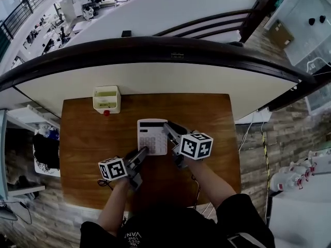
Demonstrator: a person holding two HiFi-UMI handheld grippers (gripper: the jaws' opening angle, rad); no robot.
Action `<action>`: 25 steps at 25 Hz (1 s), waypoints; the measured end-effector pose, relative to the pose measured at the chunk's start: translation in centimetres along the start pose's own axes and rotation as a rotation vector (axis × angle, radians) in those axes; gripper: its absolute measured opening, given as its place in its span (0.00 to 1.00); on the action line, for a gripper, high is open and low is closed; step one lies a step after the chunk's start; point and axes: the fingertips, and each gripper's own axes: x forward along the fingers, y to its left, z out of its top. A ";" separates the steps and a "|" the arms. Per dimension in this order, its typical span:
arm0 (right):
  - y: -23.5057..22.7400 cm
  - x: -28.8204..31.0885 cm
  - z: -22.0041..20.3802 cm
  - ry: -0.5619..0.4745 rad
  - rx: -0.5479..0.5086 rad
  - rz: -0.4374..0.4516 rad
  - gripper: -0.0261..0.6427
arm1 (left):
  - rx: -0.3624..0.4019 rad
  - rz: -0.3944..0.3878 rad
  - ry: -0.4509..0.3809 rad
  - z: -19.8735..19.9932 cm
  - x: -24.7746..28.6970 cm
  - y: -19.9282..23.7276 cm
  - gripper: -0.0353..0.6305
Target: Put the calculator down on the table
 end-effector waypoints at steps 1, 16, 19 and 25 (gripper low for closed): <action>-0.3 0.6 0.2 -0.001 -0.002 -0.007 0.13 | 0.006 0.007 0.008 0.5 0.4 0.5 0.21; -5.1 8.5 3.3 -0.036 -0.011 -0.072 0.13 | 0.153 0.132 0.085 6.8 5.4 6.1 0.28; -5.8 9.5 3.5 -0.035 -0.004 -0.081 0.13 | 0.156 0.142 0.091 7.4 6.0 6.7 0.28; -7.2 11.5 3.5 -0.042 0.032 -0.095 0.13 | 0.203 0.193 0.116 8.9 6.7 8.2 0.29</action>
